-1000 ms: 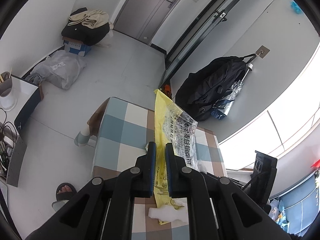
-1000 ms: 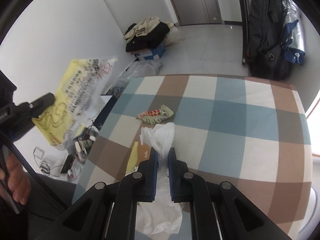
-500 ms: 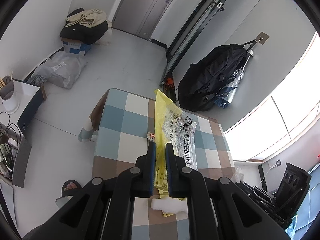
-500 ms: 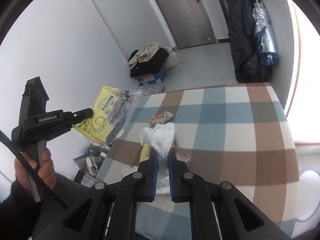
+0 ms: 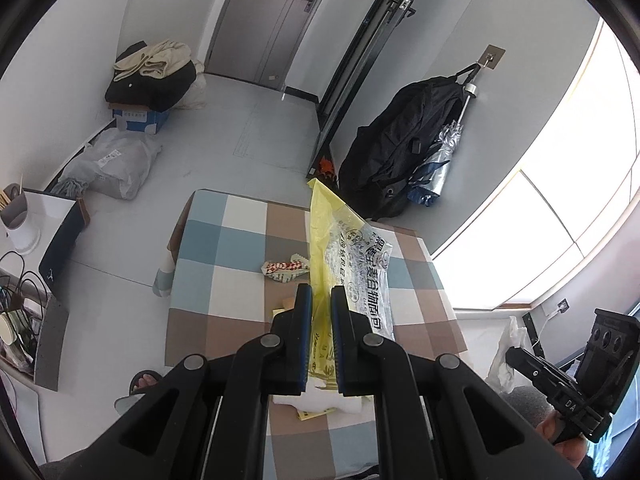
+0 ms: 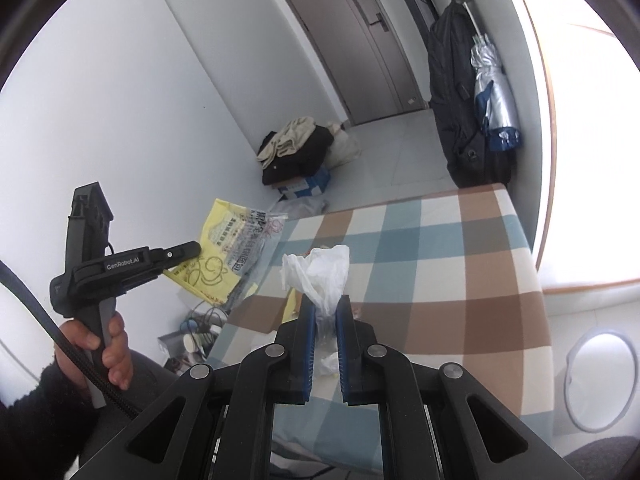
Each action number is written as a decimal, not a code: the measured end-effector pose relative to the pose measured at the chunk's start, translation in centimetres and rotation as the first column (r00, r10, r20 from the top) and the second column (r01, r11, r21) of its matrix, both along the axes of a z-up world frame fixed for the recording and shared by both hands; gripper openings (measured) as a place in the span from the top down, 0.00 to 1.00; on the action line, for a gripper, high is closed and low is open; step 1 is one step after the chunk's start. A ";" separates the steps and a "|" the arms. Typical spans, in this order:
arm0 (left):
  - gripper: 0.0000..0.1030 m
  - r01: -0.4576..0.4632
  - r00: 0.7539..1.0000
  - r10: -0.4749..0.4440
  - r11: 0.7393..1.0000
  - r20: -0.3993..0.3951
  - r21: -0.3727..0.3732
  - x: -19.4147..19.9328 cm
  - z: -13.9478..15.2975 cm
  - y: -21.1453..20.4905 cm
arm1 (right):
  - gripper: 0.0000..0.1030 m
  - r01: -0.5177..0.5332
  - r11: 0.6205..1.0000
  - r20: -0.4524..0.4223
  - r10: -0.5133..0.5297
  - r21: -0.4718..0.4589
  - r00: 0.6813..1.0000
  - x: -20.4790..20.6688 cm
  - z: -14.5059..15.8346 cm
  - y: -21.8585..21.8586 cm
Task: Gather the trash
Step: 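Carry the yellow bag and white plastic bag in both grippers over the white bin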
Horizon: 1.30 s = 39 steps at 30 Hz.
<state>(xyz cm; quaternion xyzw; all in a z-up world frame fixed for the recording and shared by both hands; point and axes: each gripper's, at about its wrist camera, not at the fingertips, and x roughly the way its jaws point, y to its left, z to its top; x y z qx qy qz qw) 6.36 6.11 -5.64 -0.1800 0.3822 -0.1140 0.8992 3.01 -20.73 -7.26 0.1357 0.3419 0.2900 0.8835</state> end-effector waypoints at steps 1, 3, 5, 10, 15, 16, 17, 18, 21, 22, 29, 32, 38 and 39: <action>0.95 0.003 1.000 -0.003 1.000 0.005 0.004 -0.2 0.2 -0.4 | 0.91 -0.004 1.000 0.009 0.004 0.001 1.000 -0.3 0.3 -0.4; 0.95 0.006 1.000 -0.006 1.000 0.013 0.011 -0.3 0.8 -1.1 | 0.91 -0.001 1.000 0.029 0.001 -0.006 1.000 -0.7 0.8 -1.0; 0.95 0.013 1.000 -0.013 1.000 0.016 0.015 -0.4 1.3 -2.0 | 0.91 0.003 1.000 0.044 -0.003 0.001 0.999 -1.1 1.4 -1.8; 0.95 0.055 0.997 -0.056 0.998 0.053 0.025 -0.4 3.2 -5.4 | 0.91 0.029 0.999 0.086 -0.032 0.033 0.996 -2.0 3.3 -4.7; 0.95 0.129 0.988 -0.130 0.991 0.088 0.022 -0.2 5.0 -9.6 | 0.91 0.098 0.994 0.098 -0.102 0.045 0.990 -2.9 5.0 -8.7; 0.95 0.147 0.985 -0.148 0.989 0.086 0.016 0.0 5.3 -10.7 | 0.91 0.111 0.992 0.101 -0.116 0.051 0.988 -3.2 5.3 -9.7; 0.95 0.161 0.983 -0.162 0.987 0.085 0.016 0.3 5.5 -11.8 | 0.91 0.124 0.991 0.107 -0.129 0.051 0.986 -3.5 5.6 -10.5; 0.95 0.181 0.979 -0.182 0.983 0.089 0.018 0.5 5.8 -12.9 | 0.91 0.138 0.989 0.115 -0.143 0.047 0.983 -3.8 5.9 -11.3; 0.95 0.238 0.967 -0.237 0.971 0.096 0.004 0.9 6.4 -15.8 | 0.91 0.186 0.982 0.132 -0.188 0.026 0.973 -4.6 6.7 -13.9; 0.95 0.254 0.963 -0.253 0.967 0.096 -0.002 1.1 6.5 -16.6 | 0.91 0.203 0.979 0.134 -0.204 0.023 0.970 -4.8 6.9 -14.8; 0.95 0.361 0.929 -0.360 0.932 0.088 -0.004 2.4 7.3 -23.4 | 0.91 0.344 0.939 0.106 -0.344 0.020 0.933 -5.6 6.6 -21.6; 0.95 0.409 0.910 -0.409 0.913 0.068 0.012 3.2 7.1 -26.3 | 0.91 0.402 0.916 0.078 -0.401 0.008 0.913 -5.7 5.5 -24.3; 0.95 0.502 0.864 -0.500 0.865 -0.049 0.022 5.4 4.3 -32.2 | 0.91 0.490 0.872 -0.002 -0.490 -0.020 0.872 -5.6 2.0 -28.6; 0.95 0.517 0.854 -0.515 0.855 -0.070 0.026 5.8 3.6 -33.3 | 0.91 0.502 0.864 -0.020 -0.503 -0.024 0.864 -5.4 1.2 -29.3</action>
